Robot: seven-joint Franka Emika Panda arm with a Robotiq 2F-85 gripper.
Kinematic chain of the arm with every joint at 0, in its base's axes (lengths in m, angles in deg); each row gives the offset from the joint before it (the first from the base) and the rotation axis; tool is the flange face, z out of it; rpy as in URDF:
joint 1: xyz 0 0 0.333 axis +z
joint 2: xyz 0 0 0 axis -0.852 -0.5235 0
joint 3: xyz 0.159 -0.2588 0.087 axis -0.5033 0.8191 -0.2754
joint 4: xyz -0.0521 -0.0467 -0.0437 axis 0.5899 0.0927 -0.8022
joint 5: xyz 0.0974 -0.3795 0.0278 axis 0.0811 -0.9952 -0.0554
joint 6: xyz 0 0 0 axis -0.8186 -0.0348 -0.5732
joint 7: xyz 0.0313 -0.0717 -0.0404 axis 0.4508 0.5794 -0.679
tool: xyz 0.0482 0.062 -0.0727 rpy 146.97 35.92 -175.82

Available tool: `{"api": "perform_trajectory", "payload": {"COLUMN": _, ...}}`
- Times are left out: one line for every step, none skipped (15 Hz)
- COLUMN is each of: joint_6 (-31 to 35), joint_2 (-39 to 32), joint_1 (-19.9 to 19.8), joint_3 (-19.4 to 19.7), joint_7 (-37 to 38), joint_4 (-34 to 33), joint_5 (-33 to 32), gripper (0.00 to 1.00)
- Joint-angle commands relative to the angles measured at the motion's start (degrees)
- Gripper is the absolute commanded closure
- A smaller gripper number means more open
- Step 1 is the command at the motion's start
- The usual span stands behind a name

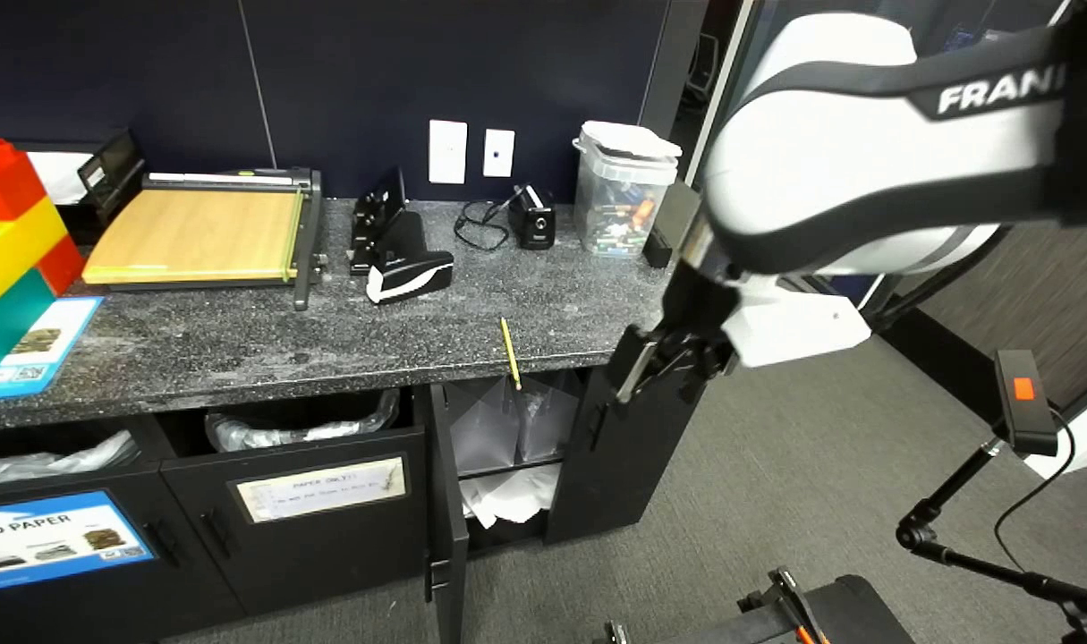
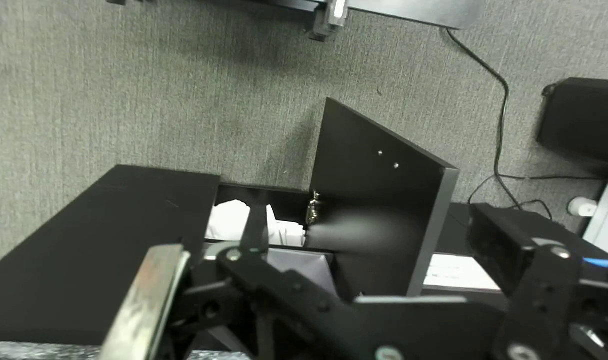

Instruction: Close the cabinet door

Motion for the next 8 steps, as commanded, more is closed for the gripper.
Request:
{"api": "perform_trajectory", "payload": {"joint_6": 9.82, "joint_2": -5.01, "joint_1": 4.86, "joint_3": -5.98, "joint_7": 5.23, "joint_4": 1.35, "joint_5": 2.77, "gripper": 0.00}}
{"api": "perform_trajectory", "payload": {"joint_6": 12.77, "joint_2": -7.66, "joint_1": 6.30, "joint_3": -7.61, "joint_7": 6.50, "joint_4": 0.69, "joint_5": 3.71, "gripper": 0.00}}
{"api": "perform_trajectory", "payload": {"joint_6": 16.19, "joint_2": -10.61, "joint_1": 7.51, "joint_3": -9.29, "joint_7": 8.44, "joint_4": -0.07, "joint_5": 3.23, "gripper": 0.00}}
{"api": "perform_trajectory", "payload": {"joint_6": 20.30, "joint_2": -13.72, "joint_1": 8.73, "joint_3": -10.53, "joint_7": 9.38, "joint_4": -0.96, "joint_5": 4.05, "gripper": 0.00}}
{"api": "perform_trajectory", "payload": {"joint_6": 23.07, "joint_2": -17.18, "joint_1": 9.68, "joint_3": -11.69, "joint_7": 11.27, "joint_4": -2.37, "joint_5": 2.69, "gripper": 0.00}}
{"api": "perform_trajectory", "payload": {"joint_6": 25.53, "joint_2": -20.87, "joint_1": 10.62, "joint_3": -12.47, "joint_7": 12.68, "joint_4": -4.01, "joint_5": 1.83, "gripper": 0.00}}
{"api": "perform_trajectory", "payload": {"joint_6": 27.81, "joint_2": -24.61, "joint_1": 11.55, "joint_3": -12.86, "joint_7": 14.28, "joint_4": -5.86, "joint_5": 0.94, "gripper": 0.00}}
{"api": "perform_trajectory", "payload": {"joint_6": 29.55, "joint_2": -28.43, "joint_1": 12.49, "joint_3": -12.71, "joint_7": 15.95, "joint_4": -8.05, "joint_5": -0.16, "gripper": 0.00}}
